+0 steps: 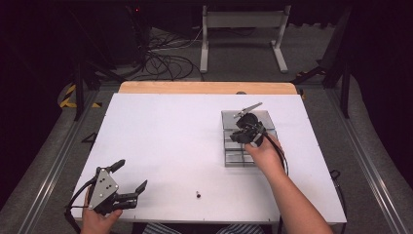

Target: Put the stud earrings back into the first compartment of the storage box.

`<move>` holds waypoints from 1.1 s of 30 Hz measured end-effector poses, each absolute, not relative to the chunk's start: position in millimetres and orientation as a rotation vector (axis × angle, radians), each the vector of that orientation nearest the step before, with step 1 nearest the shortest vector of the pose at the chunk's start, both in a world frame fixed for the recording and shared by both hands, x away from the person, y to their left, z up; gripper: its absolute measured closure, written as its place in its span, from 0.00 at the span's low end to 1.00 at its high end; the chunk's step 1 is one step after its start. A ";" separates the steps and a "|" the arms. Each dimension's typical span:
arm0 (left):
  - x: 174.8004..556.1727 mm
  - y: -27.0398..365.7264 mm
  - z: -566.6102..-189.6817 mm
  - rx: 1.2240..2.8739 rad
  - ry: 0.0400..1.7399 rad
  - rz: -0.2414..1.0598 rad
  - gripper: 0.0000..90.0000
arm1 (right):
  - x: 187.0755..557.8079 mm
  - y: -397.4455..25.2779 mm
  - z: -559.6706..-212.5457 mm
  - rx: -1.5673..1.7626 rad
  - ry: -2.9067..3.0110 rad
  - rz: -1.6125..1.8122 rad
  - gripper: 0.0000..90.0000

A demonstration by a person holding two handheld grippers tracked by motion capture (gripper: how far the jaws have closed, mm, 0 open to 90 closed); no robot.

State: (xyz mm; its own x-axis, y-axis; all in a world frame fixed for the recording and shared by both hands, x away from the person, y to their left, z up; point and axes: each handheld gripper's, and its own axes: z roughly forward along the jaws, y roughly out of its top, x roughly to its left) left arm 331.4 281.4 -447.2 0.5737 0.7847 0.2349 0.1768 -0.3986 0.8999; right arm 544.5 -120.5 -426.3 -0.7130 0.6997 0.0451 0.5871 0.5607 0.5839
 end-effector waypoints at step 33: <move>331.1 281.5 -446.9 1.893 0.777 0.844 0.11 | 520.6 -120.9 -399.5 0.959 2.545 1.083 0.26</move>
